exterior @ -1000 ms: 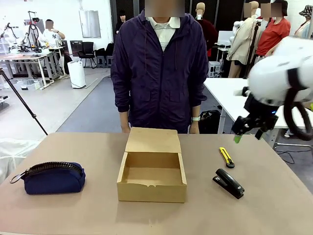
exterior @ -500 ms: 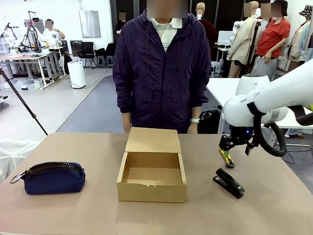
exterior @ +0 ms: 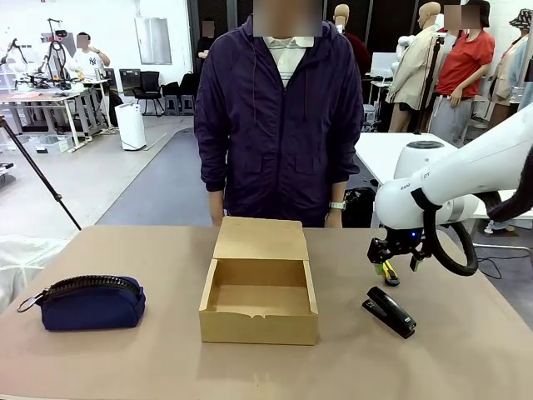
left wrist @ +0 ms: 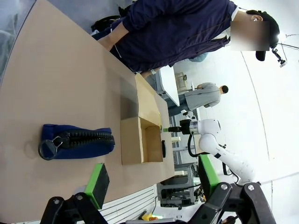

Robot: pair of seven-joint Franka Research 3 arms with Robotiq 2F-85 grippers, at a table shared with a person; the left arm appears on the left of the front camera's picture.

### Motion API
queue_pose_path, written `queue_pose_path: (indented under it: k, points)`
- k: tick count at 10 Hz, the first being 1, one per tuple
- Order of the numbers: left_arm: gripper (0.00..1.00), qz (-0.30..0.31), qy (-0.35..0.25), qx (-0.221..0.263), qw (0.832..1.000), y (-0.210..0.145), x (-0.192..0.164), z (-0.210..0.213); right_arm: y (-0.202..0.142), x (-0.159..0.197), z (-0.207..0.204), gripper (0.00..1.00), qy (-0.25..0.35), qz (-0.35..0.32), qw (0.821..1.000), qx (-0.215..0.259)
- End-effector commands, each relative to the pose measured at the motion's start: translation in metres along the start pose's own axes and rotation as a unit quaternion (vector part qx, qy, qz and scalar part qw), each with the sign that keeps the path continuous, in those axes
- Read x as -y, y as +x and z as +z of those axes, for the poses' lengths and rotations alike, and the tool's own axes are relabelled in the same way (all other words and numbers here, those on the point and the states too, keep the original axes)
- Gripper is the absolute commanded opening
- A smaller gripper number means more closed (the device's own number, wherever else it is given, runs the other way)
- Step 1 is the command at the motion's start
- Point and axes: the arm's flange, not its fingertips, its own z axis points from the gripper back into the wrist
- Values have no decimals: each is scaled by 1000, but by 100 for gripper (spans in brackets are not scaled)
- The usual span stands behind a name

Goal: Pack the items into the box.
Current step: Pick up the item specified by the human and place it in the Mailer Box.

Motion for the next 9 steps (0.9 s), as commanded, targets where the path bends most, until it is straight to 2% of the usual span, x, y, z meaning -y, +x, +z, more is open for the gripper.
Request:
queue_pose_path:
  k: [1,5,9]
  points:
    - [100,-5,-12,6,1000,0,1,0,20,1,-12,100,-11,-15,999,34]
    - [100,-5,-12,6,1000,0,1,0,37,6,-33,100,7,-5,1000,14]
    - [100,-5,-12,6,1000,0,1,0,41,7,-31,100,15,-4,1000,14]
